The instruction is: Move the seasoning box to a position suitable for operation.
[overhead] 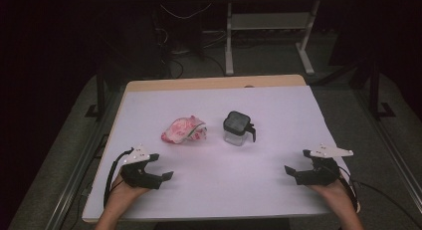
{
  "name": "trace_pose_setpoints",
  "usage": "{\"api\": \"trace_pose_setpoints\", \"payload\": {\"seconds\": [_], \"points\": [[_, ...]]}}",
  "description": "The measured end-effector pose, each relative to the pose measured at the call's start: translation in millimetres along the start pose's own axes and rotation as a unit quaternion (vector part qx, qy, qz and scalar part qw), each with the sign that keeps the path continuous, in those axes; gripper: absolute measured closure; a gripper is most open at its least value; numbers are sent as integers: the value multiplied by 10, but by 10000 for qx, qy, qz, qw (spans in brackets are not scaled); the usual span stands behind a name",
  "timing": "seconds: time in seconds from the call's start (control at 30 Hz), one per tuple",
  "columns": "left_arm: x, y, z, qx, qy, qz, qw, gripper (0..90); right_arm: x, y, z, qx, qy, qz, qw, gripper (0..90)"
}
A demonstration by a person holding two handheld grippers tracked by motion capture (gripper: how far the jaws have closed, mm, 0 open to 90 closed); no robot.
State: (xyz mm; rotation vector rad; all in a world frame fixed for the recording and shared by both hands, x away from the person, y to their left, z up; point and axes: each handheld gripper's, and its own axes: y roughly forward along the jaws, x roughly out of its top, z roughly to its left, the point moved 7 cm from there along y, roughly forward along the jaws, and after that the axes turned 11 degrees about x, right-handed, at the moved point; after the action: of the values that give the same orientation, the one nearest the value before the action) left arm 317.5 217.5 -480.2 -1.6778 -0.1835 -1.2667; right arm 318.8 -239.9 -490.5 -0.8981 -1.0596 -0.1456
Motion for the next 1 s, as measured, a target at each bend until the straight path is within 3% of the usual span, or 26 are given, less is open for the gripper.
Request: {"api": "trace_pose_setpoints", "payload": {"seconds": [0.27, 0.33, 0.4, 0.5, 0.63, 1.0], "points": [[29, 0, -10, 68, -66, 28, 10000, 121, 8, -29, -3, 71, 26, -41, 10000, 64], [25, -6, -9, 144, 42, 73, 9999, 121, 30, -40, 13, 93, 10, -45, 9999, 64], [21, 0, -39, 82, 43, 66, 9999, 121, 59, -45, 40, 121, 4, -48, 9999, 64], [10, 13, -92, 59, 212, 101, 9997, 121, 149, -45, 87, 185, -39, -28, 9998, 64], [1, 7, -89, 62, 239, 105, 9996, 121, 249, -24, 106, 290, -96, 27, 9995, 64], [-28, -38, -35, 92, 116, 83, 9999, 123, 425, 103, 81, 410, -226, 235, 9986, 64]]}}
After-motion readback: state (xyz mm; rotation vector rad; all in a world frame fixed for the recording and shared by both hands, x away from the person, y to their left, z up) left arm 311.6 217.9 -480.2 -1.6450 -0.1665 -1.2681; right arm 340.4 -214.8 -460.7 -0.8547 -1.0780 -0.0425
